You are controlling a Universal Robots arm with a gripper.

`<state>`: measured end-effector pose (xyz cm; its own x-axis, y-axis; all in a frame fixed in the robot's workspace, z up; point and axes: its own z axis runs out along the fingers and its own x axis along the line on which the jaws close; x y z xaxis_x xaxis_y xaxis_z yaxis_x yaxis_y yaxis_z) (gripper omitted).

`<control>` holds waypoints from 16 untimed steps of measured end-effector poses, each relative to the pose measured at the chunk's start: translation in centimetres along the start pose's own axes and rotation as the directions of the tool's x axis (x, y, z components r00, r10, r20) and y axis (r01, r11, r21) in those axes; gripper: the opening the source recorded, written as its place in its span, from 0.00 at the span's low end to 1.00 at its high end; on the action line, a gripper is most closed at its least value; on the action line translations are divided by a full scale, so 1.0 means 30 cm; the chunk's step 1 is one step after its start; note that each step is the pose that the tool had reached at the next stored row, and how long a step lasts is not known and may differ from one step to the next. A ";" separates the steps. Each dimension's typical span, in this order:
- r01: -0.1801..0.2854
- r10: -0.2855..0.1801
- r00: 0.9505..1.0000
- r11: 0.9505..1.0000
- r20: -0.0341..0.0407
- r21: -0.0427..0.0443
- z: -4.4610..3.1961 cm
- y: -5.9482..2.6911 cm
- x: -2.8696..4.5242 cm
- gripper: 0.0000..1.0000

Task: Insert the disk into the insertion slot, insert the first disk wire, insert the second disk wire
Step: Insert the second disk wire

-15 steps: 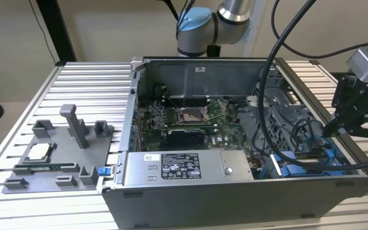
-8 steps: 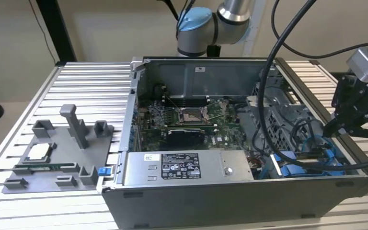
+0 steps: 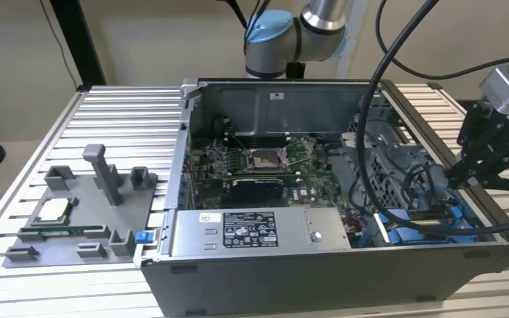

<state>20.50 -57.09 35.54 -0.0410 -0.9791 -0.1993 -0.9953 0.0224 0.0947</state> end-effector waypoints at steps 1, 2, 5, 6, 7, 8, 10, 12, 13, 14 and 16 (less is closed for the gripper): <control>-0.001 0.001 1.000 1.000 0.001 0.000 0.000 0.000 0.001 1.00; -0.002 0.002 1.000 1.000 0.002 0.000 0.000 0.000 0.001 1.00; -0.003 0.003 1.000 1.000 0.002 0.001 0.000 0.000 0.002 1.00; -0.003 0.003 1.000 1.000 0.002 0.001 0.000 0.000 0.003 0.00; -0.003 0.003 1.000 1.000 0.002 0.001 -0.001 0.000 0.003 0.00; -0.003 0.003 1.000 1.000 0.002 0.001 -0.001 0.000 0.003 0.00; -0.003 0.003 1.000 1.000 0.002 0.001 -0.001 0.000 0.004 0.00; -0.003 0.003 1.000 1.000 0.002 0.001 -0.001 0.000 0.005 0.00; -0.003 0.003 1.000 1.000 0.002 0.001 -0.001 0.000 0.005 0.00; -0.003 0.003 1.000 1.000 0.002 0.001 -0.001 0.000 0.005 0.00; -0.003 0.003 1.000 1.000 0.002 0.000 -0.001 0.000 0.005 0.00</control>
<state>20.50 -57.25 35.54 -0.0445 -0.9785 -0.2013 -0.9951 0.0256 0.0955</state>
